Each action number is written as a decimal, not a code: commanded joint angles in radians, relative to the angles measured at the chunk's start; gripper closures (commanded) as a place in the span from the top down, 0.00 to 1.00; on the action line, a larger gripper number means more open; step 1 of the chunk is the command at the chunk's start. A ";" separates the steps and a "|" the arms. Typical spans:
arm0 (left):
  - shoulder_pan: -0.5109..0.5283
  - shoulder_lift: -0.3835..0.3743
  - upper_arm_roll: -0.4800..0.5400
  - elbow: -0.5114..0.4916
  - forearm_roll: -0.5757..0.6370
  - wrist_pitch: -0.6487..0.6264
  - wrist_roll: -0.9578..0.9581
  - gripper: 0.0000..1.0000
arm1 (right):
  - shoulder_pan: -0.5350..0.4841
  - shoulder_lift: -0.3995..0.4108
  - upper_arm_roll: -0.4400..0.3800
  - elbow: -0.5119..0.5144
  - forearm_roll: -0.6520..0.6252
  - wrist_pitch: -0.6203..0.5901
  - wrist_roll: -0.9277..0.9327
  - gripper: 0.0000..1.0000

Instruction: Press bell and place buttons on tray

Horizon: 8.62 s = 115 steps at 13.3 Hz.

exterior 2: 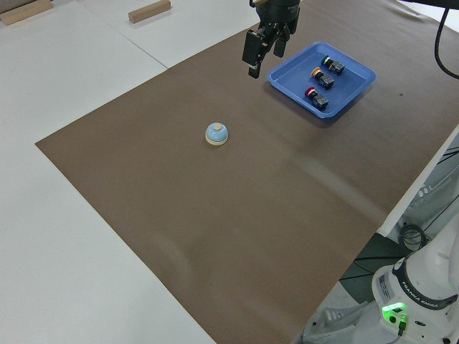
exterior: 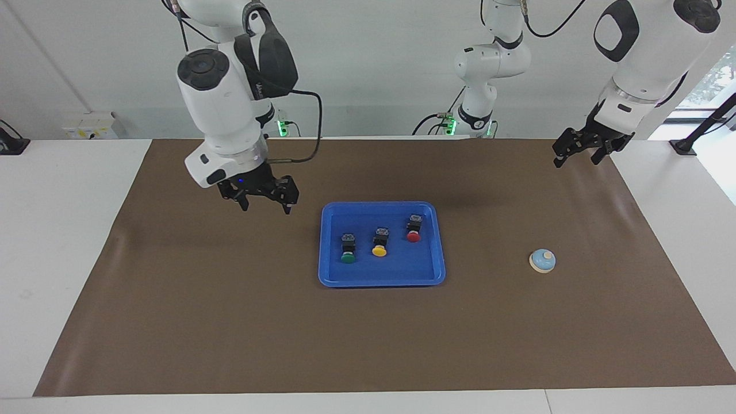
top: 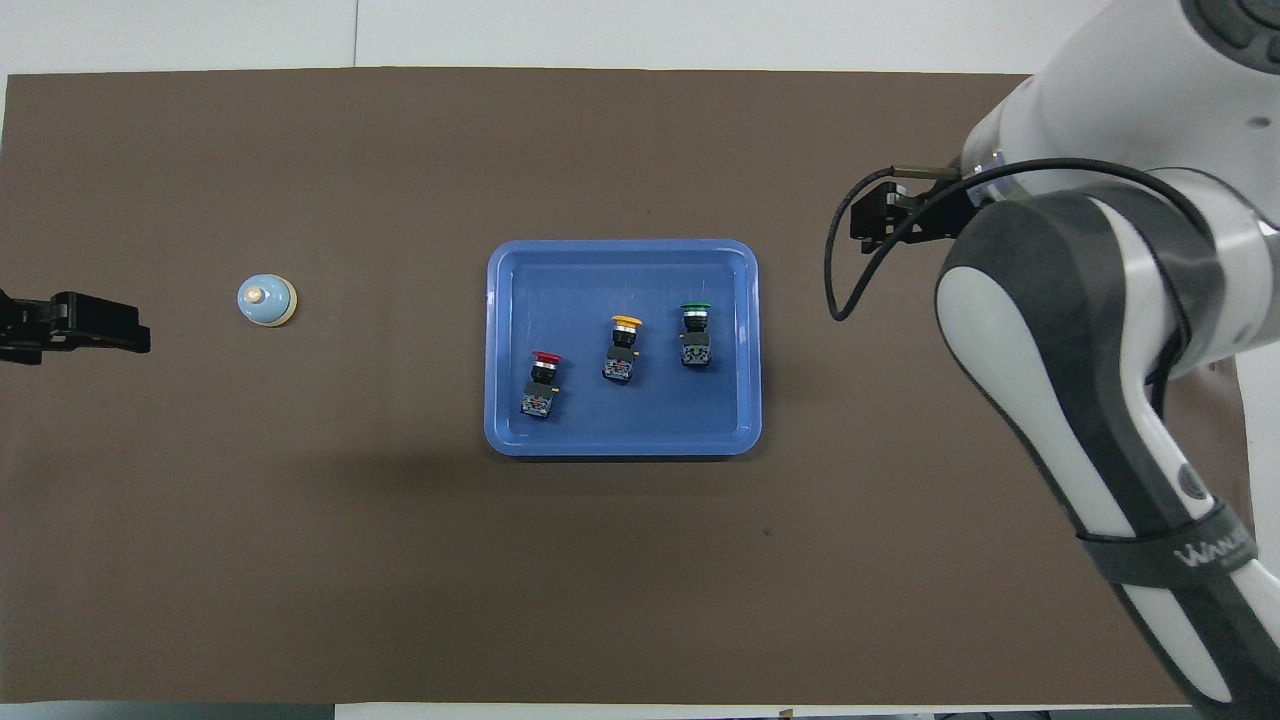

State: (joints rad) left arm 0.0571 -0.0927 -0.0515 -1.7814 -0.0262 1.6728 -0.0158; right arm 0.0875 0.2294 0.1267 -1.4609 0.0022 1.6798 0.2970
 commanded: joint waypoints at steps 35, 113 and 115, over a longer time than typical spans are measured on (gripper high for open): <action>-0.002 -0.001 0.005 0.013 -0.011 -0.015 0.000 1.00 | -0.207 -0.266 -0.025 -0.171 -0.022 -0.146 -0.363 1.00; -0.028 0.022 0.001 0.017 -0.009 -0.053 0.024 1.00 | -0.207 -0.266 -0.025 -0.171 -0.022 -0.146 -0.363 1.00; -0.028 0.022 0.001 0.019 -0.009 -0.053 0.025 1.00 | -0.207 -0.266 -0.025 -0.171 -0.022 -0.146 -0.363 1.00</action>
